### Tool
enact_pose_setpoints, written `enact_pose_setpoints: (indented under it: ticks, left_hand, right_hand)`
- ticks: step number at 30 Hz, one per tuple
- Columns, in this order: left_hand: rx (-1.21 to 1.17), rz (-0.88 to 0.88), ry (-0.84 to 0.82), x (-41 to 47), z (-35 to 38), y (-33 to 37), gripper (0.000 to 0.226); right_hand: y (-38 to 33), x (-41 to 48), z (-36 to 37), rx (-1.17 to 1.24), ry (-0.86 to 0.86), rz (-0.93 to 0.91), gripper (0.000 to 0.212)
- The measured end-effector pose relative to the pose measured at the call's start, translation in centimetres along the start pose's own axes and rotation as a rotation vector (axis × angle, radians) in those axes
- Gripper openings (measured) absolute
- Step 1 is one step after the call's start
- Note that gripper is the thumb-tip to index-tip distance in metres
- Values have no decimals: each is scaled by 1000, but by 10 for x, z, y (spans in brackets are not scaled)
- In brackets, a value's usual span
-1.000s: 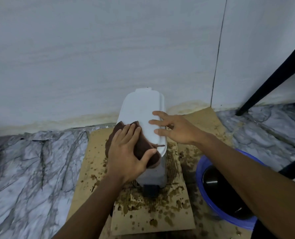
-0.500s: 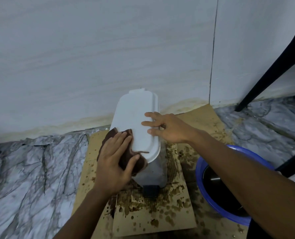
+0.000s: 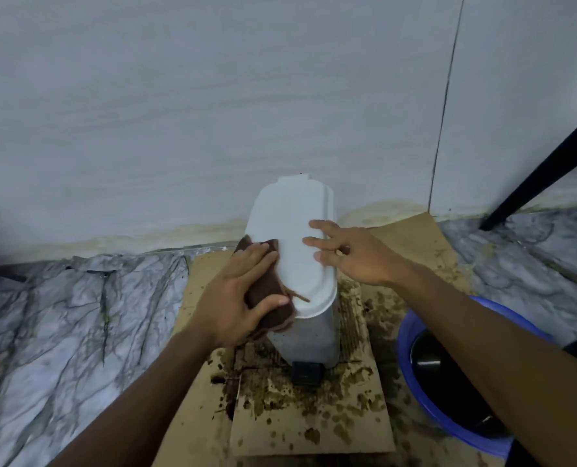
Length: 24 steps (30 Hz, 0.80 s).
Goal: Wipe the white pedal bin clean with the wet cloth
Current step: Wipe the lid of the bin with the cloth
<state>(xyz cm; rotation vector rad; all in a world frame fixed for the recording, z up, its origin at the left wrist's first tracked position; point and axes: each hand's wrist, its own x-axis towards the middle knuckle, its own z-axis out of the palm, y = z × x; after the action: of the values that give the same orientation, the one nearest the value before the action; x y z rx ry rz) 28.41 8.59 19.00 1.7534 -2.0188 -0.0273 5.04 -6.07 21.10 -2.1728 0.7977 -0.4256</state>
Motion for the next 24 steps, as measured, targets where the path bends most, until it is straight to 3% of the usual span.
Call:
enact_pose_setpoints:
  ticks: [4, 10, 15, 19, 24]
  left_hand:
    - [-42, -94, -18, -2, -1, -2, 88]
    - [202, 88, 71, 22, 28, 55, 88]
    - [151, 193, 67, 2, 16, 25, 86]
    - [129, 133, 138, -12, 10, 1, 91]
    - [176, 75, 204, 3, 36, 53, 88]
  right_hand:
    - [2, 2, 4, 18, 10, -1, 37]
    - [5, 0, 6, 46, 53, 5, 38]
    - [2, -2, 5, 74, 47, -4, 36]
    - [2, 0, 8, 122, 31, -2, 36]
    - [0, 0, 1, 107, 34, 15, 35]
